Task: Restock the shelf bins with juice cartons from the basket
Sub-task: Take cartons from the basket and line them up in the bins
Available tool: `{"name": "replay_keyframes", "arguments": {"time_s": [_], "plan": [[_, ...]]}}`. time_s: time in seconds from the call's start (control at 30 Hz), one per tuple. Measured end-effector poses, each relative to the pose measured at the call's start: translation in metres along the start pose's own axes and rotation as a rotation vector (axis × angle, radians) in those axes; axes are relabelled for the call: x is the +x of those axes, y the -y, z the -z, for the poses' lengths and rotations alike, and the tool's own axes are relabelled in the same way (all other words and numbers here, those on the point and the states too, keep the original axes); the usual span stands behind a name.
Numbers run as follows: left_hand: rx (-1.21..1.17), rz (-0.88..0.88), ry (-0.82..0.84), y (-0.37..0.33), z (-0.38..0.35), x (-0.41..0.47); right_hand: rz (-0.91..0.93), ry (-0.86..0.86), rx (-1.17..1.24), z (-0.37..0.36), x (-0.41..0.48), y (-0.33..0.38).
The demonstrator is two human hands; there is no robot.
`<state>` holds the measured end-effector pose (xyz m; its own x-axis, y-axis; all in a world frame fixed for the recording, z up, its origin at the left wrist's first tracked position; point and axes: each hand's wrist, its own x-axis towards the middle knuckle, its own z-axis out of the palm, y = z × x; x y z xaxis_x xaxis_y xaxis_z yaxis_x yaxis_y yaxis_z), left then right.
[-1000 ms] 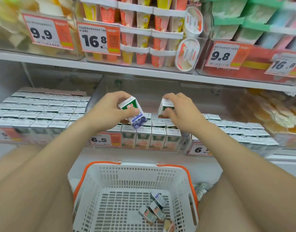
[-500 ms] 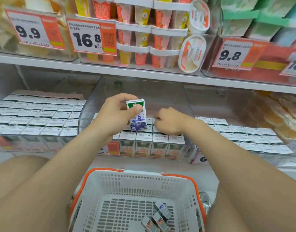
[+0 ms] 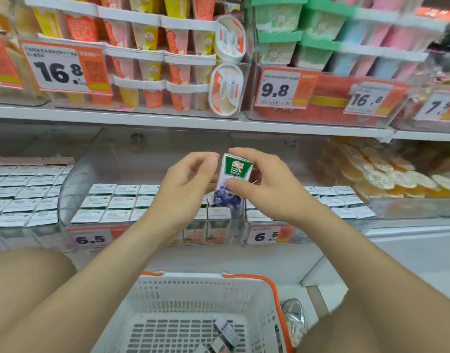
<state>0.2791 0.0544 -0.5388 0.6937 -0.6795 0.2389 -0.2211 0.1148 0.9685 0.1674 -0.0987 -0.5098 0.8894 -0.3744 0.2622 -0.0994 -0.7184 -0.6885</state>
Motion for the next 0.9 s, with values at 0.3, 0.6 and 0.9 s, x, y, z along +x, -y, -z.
{"name": "replay_keyframes", "arguments": {"time_s": [0.3, 0.6, 0.9], "plan": [[0.859, -0.382, 0.148, 0.045, -0.069, -0.004, -0.094, -0.339, -0.493, 0.070, -0.008, -0.096], [1.339, -0.415, 0.215, 0.069, -0.075, 0.002, -0.285, -0.038, -0.746, 0.079, 0.020, -0.155], [1.303, -0.445, 0.258, 0.073, -0.072, 0.003, -0.497, 0.236, -0.644, 0.070, 0.029, -0.144]]}}
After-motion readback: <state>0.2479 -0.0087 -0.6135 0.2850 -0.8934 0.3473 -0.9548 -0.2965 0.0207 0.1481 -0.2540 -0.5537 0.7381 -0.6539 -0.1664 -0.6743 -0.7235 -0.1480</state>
